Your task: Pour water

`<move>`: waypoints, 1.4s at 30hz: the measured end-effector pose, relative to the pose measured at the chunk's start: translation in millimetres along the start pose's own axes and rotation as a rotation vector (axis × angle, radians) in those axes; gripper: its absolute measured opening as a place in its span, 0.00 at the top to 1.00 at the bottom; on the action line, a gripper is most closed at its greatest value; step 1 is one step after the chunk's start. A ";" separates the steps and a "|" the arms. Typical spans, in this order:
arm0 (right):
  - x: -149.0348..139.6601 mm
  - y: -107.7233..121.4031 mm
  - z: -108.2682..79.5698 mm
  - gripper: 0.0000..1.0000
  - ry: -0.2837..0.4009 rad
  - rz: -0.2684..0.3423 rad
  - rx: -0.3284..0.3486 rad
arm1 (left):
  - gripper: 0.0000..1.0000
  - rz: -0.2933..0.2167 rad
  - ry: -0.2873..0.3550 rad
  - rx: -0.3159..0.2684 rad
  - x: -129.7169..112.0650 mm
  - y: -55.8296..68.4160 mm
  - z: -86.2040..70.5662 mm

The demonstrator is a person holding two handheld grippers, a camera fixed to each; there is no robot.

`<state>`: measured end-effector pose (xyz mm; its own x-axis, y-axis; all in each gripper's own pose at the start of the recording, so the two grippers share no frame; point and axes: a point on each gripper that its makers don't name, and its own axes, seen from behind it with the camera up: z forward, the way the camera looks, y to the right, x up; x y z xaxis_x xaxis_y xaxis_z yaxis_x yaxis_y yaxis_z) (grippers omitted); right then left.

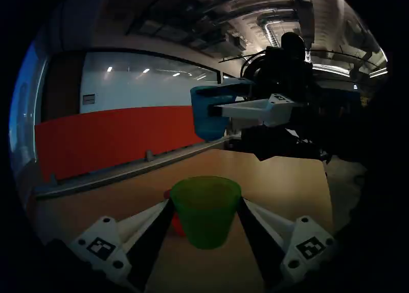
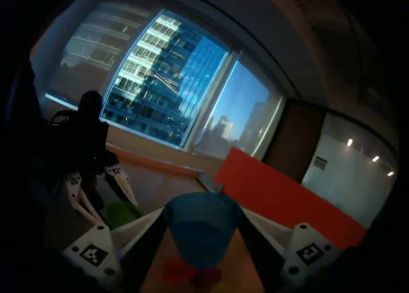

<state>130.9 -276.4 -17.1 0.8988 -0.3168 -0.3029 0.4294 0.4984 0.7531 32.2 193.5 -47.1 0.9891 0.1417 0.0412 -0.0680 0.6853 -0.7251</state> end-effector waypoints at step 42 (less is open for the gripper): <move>44.7 11.6 25.8 0.09 -0.004 -0.449 -0.005 | 0.14 0.011 0.004 -0.026 2.4 13.5 9.1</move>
<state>173.8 -305.6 -6.8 0.6230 -0.5060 -0.5965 0.7773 0.3151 0.5445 32.5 209.6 -50.5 0.9888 0.1461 0.0306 -0.0752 0.6647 -0.7433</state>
